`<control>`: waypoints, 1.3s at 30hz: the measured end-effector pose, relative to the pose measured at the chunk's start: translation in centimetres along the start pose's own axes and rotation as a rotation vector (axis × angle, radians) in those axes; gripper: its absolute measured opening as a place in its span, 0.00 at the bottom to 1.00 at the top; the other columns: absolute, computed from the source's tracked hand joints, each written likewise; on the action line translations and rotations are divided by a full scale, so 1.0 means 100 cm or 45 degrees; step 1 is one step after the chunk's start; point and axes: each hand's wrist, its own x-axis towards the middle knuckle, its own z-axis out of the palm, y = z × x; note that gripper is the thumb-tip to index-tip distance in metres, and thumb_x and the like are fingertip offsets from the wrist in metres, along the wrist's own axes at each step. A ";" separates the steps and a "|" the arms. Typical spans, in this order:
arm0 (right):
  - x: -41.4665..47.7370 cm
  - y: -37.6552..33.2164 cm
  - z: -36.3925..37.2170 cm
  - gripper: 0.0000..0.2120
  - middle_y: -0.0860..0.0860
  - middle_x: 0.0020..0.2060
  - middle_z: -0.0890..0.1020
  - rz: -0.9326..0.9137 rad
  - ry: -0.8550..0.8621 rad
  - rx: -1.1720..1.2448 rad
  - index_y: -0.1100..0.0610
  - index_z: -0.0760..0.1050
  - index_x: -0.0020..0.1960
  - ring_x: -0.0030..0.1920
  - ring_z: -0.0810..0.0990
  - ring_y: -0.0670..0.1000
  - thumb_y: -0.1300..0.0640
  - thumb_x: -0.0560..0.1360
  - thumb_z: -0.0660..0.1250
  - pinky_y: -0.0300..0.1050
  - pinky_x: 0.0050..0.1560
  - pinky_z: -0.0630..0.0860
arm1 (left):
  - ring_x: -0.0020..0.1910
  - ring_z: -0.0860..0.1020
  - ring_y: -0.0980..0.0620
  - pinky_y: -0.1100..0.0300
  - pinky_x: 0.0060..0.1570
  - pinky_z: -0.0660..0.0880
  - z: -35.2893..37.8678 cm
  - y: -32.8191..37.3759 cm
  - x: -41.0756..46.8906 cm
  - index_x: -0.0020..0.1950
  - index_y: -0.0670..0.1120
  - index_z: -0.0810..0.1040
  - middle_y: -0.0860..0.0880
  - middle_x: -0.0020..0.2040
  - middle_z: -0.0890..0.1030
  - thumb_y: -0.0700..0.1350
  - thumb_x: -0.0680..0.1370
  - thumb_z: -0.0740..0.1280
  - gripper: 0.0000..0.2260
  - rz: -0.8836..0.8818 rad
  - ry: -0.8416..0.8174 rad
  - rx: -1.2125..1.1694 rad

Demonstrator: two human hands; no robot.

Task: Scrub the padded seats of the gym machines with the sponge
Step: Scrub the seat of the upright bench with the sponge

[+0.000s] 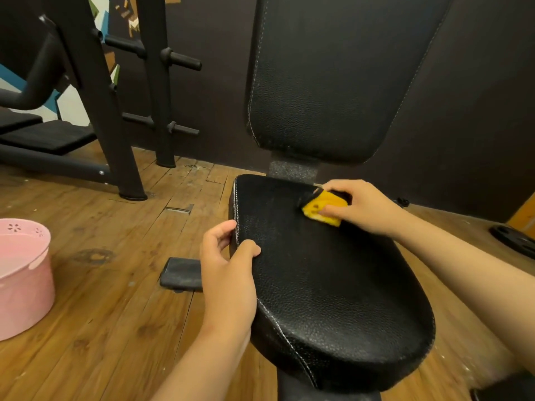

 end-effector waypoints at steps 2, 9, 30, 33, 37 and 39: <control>0.029 0.013 0.007 0.15 0.49 0.55 0.80 0.158 0.217 -0.159 0.51 0.75 0.62 0.55 0.77 0.50 0.52 0.75 0.69 0.43 0.54 0.72 | 0.51 0.77 0.58 0.71 0.37 0.73 0.000 0.001 -0.001 0.58 0.53 0.75 0.53 0.56 0.77 0.34 0.75 0.65 0.17 -0.013 -0.003 -0.020; 0.104 -0.022 0.052 0.17 0.60 0.60 0.75 0.238 0.343 -0.506 0.60 0.68 0.65 0.60 0.73 0.61 0.52 0.80 0.62 0.51 0.56 0.70 | 0.56 0.76 0.55 0.60 0.51 0.74 0.001 0.000 0.001 0.56 0.55 0.75 0.53 0.57 0.77 0.34 0.74 0.66 0.17 0.011 0.017 0.023; -0.112 -0.063 -0.011 0.13 0.43 0.51 0.81 0.072 0.090 0.425 0.49 0.77 0.56 0.53 0.79 0.39 0.59 0.73 0.71 0.37 0.55 0.76 | 0.61 0.74 0.50 0.47 0.64 0.72 -0.002 0.000 0.002 0.61 0.52 0.73 0.50 0.61 0.74 0.41 0.80 0.63 0.11 0.070 0.035 0.310; -0.145 -0.051 -0.023 0.11 0.44 0.49 0.82 0.282 0.305 0.558 0.50 0.76 0.53 0.51 0.80 0.42 0.58 0.72 0.71 0.39 0.52 0.76 | 0.60 0.74 0.52 0.54 0.61 0.73 -0.003 0.004 -0.002 0.62 0.51 0.72 0.51 0.61 0.74 0.43 0.80 0.63 0.11 0.203 0.037 0.458; -0.184 -0.039 -0.028 0.10 0.49 0.49 0.80 0.489 0.513 0.519 0.53 0.74 0.51 0.51 0.79 0.49 0.57 0.72 0.72 0.42 0.47 0.76 | 0.61 0.73 0.54 0.61 0.57 0.69 -0.007 0.009 -0.010 0.61 0.51 0.72 0.51 0.61 0.74 0.41 0.79 0.65 0.12 0.375 -0.019 0.629; -0.200 -0.036 -0.028 0.10 0.50 0.49 0.79 0.561 0.558 0.458 0.53 0.73 0.50 0.51 0.78 0.49 0.57 0.72 0.72 0.41 0.45 0.76 | 0.62 0.72 0.54 0.60 0.59 0.69 -0.010 0.010 -0.014 0.60 0.52 0.72 0.53 0.60 0.74 0.41 0.79 0.66 0.11 0.380 -0.082 0.677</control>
